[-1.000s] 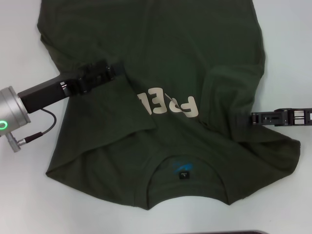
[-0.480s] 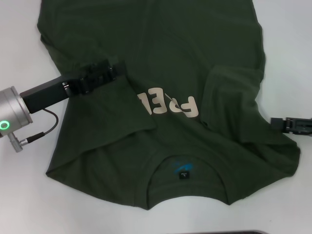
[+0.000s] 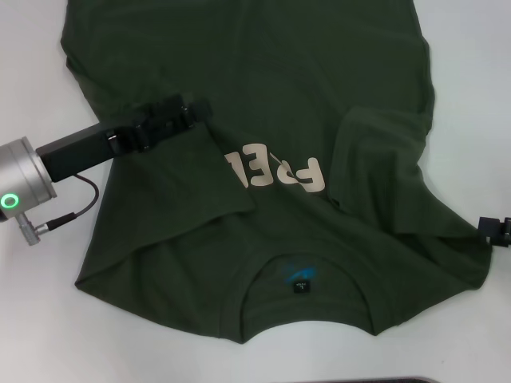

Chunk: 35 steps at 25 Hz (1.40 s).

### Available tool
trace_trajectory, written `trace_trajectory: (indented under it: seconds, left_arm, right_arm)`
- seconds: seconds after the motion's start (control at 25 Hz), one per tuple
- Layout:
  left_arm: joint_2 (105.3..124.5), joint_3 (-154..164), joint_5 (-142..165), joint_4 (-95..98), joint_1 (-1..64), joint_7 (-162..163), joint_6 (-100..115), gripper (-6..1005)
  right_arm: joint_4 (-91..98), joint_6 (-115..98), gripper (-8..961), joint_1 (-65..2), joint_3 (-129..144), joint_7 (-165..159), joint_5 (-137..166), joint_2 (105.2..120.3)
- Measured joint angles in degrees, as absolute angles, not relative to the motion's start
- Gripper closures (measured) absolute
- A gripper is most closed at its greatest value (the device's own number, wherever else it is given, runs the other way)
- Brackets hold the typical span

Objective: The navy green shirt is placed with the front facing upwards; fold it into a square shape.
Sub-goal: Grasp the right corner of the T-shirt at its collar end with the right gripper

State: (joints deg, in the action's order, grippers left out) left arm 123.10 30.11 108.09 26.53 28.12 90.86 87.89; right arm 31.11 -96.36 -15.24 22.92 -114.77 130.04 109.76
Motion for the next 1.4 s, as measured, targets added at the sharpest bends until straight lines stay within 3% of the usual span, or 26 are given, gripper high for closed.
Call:
trace_trajectory:
  seconds: [1.4]
  left_arm:
    - [123.13, 30.7, 108.1, 26.4, 28.4, 90.8, 87.1, 115]
  right_arm:
    - [30.6, -95.7, 136, -15.3, 22.8, -118.1, 131.5, 109.99]
